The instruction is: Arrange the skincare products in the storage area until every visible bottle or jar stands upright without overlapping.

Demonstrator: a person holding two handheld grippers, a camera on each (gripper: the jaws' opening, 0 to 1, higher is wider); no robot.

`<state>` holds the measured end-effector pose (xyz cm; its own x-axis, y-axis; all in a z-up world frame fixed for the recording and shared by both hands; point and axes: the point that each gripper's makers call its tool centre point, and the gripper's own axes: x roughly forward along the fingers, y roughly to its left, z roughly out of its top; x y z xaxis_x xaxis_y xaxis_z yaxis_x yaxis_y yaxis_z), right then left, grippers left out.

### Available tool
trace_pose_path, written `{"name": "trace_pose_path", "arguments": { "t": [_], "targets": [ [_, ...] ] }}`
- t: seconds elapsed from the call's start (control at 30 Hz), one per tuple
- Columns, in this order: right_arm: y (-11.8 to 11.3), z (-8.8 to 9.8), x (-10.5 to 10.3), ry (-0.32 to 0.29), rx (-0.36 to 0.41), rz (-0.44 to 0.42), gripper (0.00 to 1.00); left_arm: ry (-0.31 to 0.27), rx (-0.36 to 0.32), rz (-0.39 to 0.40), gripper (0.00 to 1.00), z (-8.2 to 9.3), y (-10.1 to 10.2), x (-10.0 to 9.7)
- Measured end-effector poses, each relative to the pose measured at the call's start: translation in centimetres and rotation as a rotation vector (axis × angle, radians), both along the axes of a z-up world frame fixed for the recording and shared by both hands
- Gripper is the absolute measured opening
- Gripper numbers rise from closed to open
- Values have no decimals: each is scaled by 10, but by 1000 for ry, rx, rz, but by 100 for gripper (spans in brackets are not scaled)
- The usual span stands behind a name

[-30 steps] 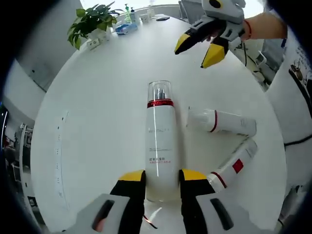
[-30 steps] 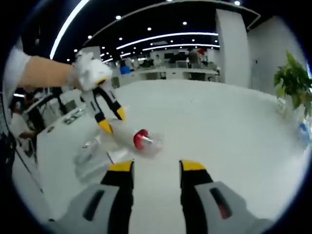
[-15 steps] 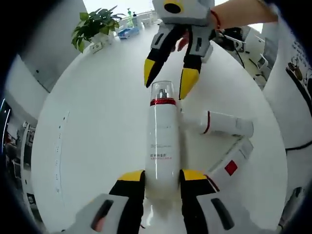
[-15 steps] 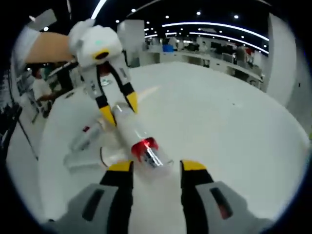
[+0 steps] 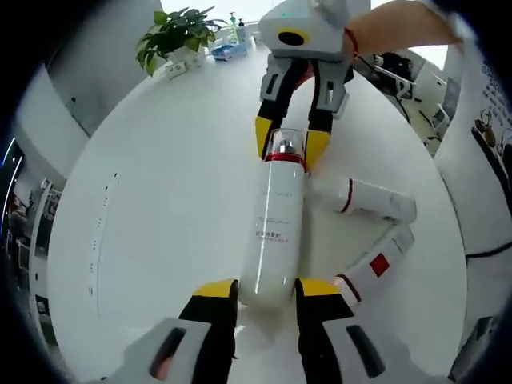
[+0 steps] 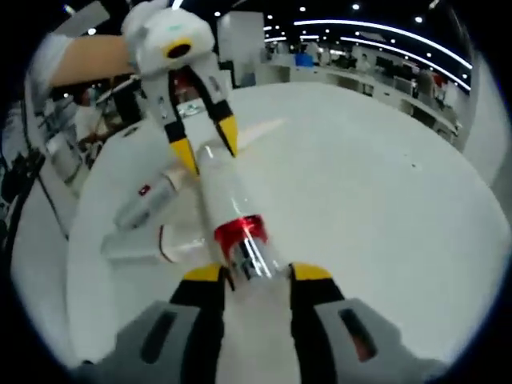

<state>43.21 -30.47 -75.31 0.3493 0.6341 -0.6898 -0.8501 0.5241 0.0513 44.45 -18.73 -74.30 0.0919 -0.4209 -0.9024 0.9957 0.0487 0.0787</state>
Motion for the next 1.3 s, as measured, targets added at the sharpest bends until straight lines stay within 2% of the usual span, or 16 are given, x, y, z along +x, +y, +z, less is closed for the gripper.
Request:
{"name": "trace_pose_path", "arguments": {
  "t": [0.13, 0.23, 0.43, 0.57, 0.63, 0.77, 0.93, 1.1, 1.23, 1.3],
  "targets": [
    [-1, 1, 0, -15, -27, -1, 28, 0, -16, 6, 27, -1, 0, 0],
    [-2, 8, 1, -37, -66, -3, 27, 5, -55, 28, 27, -1, -1, 0],
    [-1, 41, 0, -85, -60, 30, 27, 23, -152, 94, 28, -1, -4, 1],
    [12, 78, -1, -109, -9, 89, 26, 38, -178, 132, 28, -3, -4, 2],
    [16, 85, 0, -151, -43, 123, 26, 56, -195, 150, 28, -3, -5, 0],
    [23, 92, 0, -163, -62, 139, 26, 61, -213, 166, 28, -5, -3, 0],
    [34, 107, 3, -166, -4, 129, 27, 76, -234, 192, 28, -6, -4, -1],
    [44, 116, 6, -179, 7, 132, 27, 78, -229, 196, 28, -8, -4, -1],
    [59, 134, 11, -177, 100, 100, 27, 95, -238, 210, 29, -11, -8, -2],
    [63, 137, 12, -189, 98, 103, 27, 103, -243, 217, 28, -12, -10, -3]
  ]
}}
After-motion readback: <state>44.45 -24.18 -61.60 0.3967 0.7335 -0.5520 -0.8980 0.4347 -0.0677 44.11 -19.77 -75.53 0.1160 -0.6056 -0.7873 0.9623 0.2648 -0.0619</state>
